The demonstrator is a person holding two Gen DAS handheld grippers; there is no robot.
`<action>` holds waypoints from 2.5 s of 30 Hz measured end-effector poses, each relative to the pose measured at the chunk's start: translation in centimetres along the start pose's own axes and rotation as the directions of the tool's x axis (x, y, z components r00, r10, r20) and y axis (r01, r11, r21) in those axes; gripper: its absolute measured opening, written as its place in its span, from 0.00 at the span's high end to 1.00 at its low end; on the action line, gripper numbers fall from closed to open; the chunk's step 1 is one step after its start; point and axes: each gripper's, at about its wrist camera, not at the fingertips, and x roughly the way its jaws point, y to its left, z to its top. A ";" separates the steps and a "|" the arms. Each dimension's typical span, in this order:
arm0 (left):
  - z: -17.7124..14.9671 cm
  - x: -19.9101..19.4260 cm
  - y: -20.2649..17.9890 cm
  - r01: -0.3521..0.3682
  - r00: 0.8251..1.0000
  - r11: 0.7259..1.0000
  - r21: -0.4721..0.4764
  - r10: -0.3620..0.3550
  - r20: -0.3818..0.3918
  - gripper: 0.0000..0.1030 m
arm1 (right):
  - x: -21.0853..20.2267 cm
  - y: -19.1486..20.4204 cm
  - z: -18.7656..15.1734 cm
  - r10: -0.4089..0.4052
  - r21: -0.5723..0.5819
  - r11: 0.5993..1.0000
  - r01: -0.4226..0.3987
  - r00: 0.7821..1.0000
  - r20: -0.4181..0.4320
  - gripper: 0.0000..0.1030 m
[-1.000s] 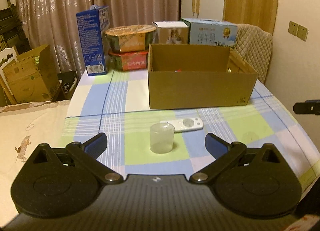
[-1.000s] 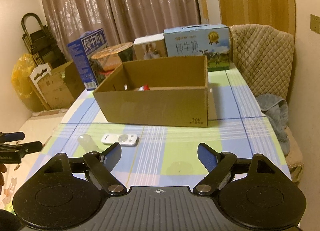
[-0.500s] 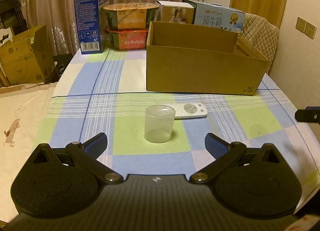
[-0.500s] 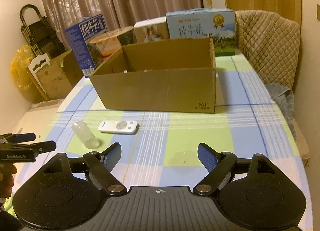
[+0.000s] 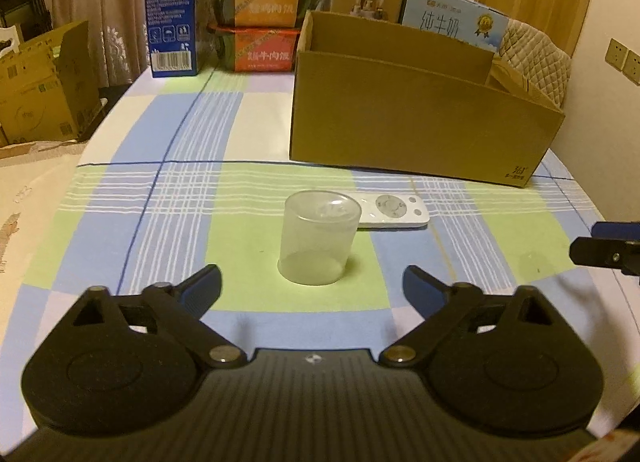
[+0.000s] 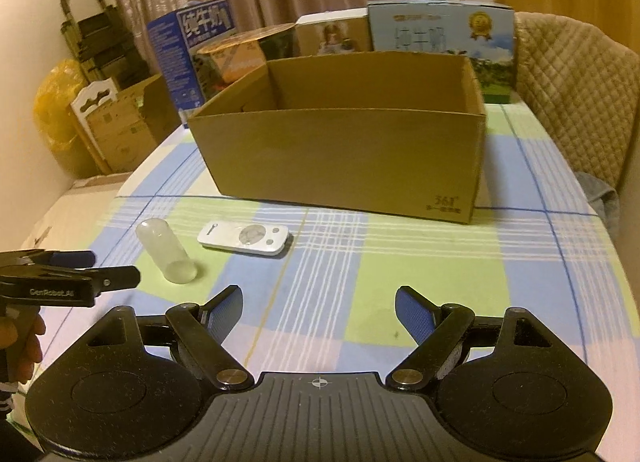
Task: Organize rigid objects
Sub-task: 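Withdraw both open grippers from the box toward the cup and remote, then close the left gripper on the clear cup while the right gripper grasps the white remote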
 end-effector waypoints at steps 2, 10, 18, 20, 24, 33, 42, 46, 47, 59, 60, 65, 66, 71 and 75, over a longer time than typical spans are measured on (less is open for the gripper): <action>0.1 0.9 0.2 0.005 1.000 1.000 -0.004 -0.005 -0.004 0.11 | 1.0 0.0 0.1 0.007 -0.022 1.000 -0.007 1.000 -0.004 0.22; 1.0 4.0 0.1 0.036 0.999 0.999 0.011 -0.036 0.016 0.20 | 5.3 -0.1 0.6 0.038 -0.068 0.997 -0.041 0.998 -0.042 0.22; 1.3 5.3 -0.4 0.035 0.999 0.998 0.056 -0.036 0.018 0.39 | 8.0 -0.2 1.4 0.040 -0.077 0.996 -0.043 0.998 -0.045 0.22; 1.3 5.5 -0.5 0.024 1.000 0.997 0.075 -0.025 0.018 0.51 | 8.4 -0.1 1.6 0.041 -0.079 0.996 -0.045 0.998 -0.046 0.22; 1.4 5.7 -0.3 0.026 1.000 0.997 0.075 -0.027 0.011 0.54 | 9.2 0.0 1.8 0.044 -0.097 0.994 -0.049 0.998 -0.050 0.22; 2.2 5.3 0.4 0.008 1.000 0.995 0.099 -0.011 0.029 0.54 | 12.0 2.1 2.3 0.121 -0.282 0.947 -0.152 0.985 -0.124 0.22; 3.2 5.5 2.0 0.015 0.999 0.999 0.052 -0.017 0.029 0.54 | 16.3 4.2 3.8 0.140 -0.486 0.853 -0.190 0.981 -0.137 0.23; 3.2 5.6 1.8 0.023 0.999 0.998 0.062 -0.024 0.025 0.54 | 18.4 5.0 4.4 0.148 -0.525 0.822 -0.219 0.973 -0.175 0.33; 3.2 5.6 1.8 0.027 0.999 0.998 0.060 -0.028 0.023 0.54 | 18.7 5.1 4.5 0.152 -0.528 0.818 -0.226 0.972 -0.182 0.35; 3.1 5.7 1.6 0.048 0.999 0.998 0.052 -0.048 0.009 0.54 | 18.8 5.5 4.8 0.175 -0.425 0.863 -0.272 0.951 -0.253 0.63; 3.0 5.7 1.4 0.052 0.999 0.997 0.055 -0.053 0.007 0.54 | 18.3 5.2 4.6 0.169 -0.405 0.876 -0.263 0.953 -0.253 0.64; 2.5 5.5 0.0 0.083 0.997 0.994 0.077 -0.083 0.001 0.54 | 14.8 2.8 2.6 0.145 -0.260 0.944 -0.204 0.963 -0.227 0.64; 2.4 5.4 -0.4 0.092 0.996 0.993 0.080 -0.092 -0.001 0.54 | 14.1 2.3 2.1 0.134 -0.234 0.954 -0.186 0.966 -0.220 0.64; 1.4 5.1 -2.8 0.135 0.991 0.984 0.114 -0.133 -0.020 0.54 | 10.5 0.8 0.1 0.066 -0.166 0.981 -0.102 0.976 -0.208 0.64; 0.8 4.7 -4.6 0.160 0.987 0.975 0.153 -0.157 -0.026 0.54 | 8.0 -0.6 -1.0 0.026 -0.108 0.993 -0.047 0.982 -0.188 0.64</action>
